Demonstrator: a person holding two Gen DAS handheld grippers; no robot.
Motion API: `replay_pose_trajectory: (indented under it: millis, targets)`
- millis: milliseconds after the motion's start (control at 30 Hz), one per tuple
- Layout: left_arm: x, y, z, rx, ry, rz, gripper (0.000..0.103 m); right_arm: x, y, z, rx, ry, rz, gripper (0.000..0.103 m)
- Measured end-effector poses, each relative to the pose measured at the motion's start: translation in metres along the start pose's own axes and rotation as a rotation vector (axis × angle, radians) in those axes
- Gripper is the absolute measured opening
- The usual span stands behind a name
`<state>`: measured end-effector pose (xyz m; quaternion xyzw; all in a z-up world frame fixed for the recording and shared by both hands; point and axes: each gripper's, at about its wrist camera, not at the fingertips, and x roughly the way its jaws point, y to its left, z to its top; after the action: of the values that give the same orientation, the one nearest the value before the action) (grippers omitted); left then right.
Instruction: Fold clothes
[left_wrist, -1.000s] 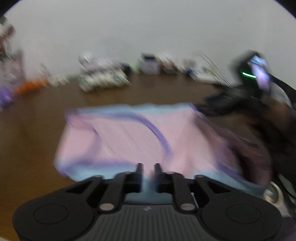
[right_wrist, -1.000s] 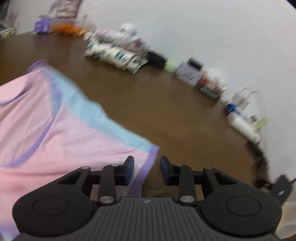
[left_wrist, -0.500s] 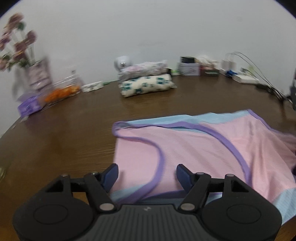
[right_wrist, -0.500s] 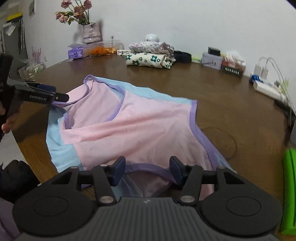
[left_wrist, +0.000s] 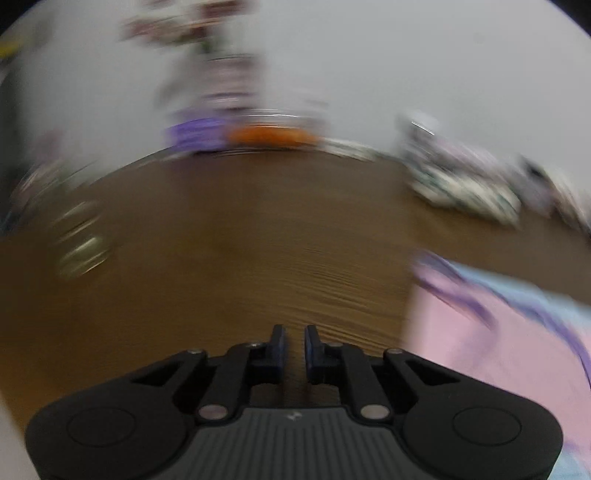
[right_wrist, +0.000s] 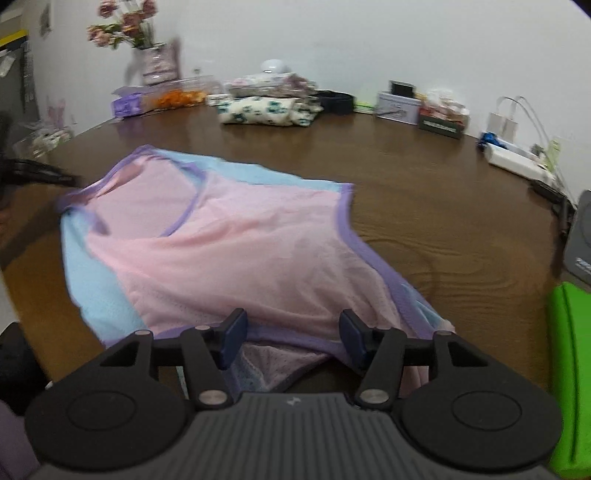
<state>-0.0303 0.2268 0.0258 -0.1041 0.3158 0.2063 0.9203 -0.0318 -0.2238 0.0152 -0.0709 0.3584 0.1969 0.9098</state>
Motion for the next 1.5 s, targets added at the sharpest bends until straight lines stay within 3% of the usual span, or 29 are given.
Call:
replay_pose_trajectory:
  millis: [100,167,233,267,400,500,533,600,700,733,767,933,1033,1133,1167,1233,1300,1400,1500]
  targets:
    - [-0.015,0.021,-0.003,-0.094,0.002,-0.015,0.015,0.005,-0.012,0.006,0.002,0.004,-0.074,0.056]
    - [-0.032,0.004,-0.009,-0.042,-0.007,-0.144,0.05,0.004,-0.012,0.01,-0.012,0.003,-0.111,0.056]
    - [-0.046,-0.024,-0.016,0.058,-0.029,-0.243,0.073,0.001,-0.005,0.015,-0.023,-0.016,-0.109,0.056]
    - [-0.053,-0.04,-0.02,0.116,-0.042,-0.279,0.075,-0.001,0.001,0.017,-0.026,-0.029,-0.098,0.056]
    - [-0.051,-0.112,-0.032,0.341,-0.067,-0.319,0.075,-0.005,0.026,0.025,-0.046,-0.066,-0.036,0.056]
    - [-0.032,-0.152,-0.036,0.462,-0.063,-0.247,0.075,0.001,0.047,0.024,-0.079,-0.054,0.026,0.056]
    - [-0.025,-0.161,-0.037,0.491,-0.046,-0.229,0.07,0.003,0.051,0.023,-0.081,-0.048,0.035,0.056]
    - [-0.016,-0.17,-0.039,0.519,-0.015,-0.219,0.053,0.007,0.055,0.022,-0.078,-0.038,0.052,0.056]
    - [-0.011,-0.165,-0.035,0.52,-0.002,-0.235,0.01,0.01,0.054,0.018,-0.075,-0.021,0.065,0.056]
    - [-0.009,-0.159,-0.031,0.491,0.005,-0.234,0.002,0.011,0.053,0.017,-0.072,-0.018,0.066,0.056]
    - [-0.007,-0.149,-0.027,0.45,0.01,-0.226,0.001,0.012,0.052,0.016,-0.069,-0.016,0.067,0.056]
    - [0.014,-0.061,-0.001,0.092,0.025,-0.072,0.003,0.014,0.05,0.011,-0.061,-0.01,0.067,0.056]
    - [0.012,-0.013,-0.003,-0.06,0.038,-0.006,0.02,0.015,0.049,0.013,-0.062,-0.005,0.066,0.057]
    - [-0.015,0.004,-0.012,-0.099,-0.02,-0.037,0.047,0.013,0.052,0.025,-0.077,0.0,0.077,0.057]
    - [-0.024,0.006,-0.015,-0.104,-0.041,-0.053,0.049,0.011,0.054,0.031,-0.088,-0.01,0.085,0.057]
    - [-0.04,-0.005,-0.02,-0.051,-0.079,-0.144,0.052,0.013,0.062,0.051,-0.121,-0.027,0.107,0.057]
    - [-0.047,-0.023,-0.023,0.057,-0.087,-0.272,0.064,0.02,0.073,0.077,-0.16,-0.041,0.133,0.057]
    - [-0.045,-0.061,-0.029,0.234,-0.078,-0.433,0.065,0.06,0.099,0.125,-0.209,-0.034,0.187,0.057]
    - [-0.044,-0.09,-0.036,0.425,-0.058,-0.584,0.065,0.113,0.129,0.167,-0.281,0.031,0.229,0.053]
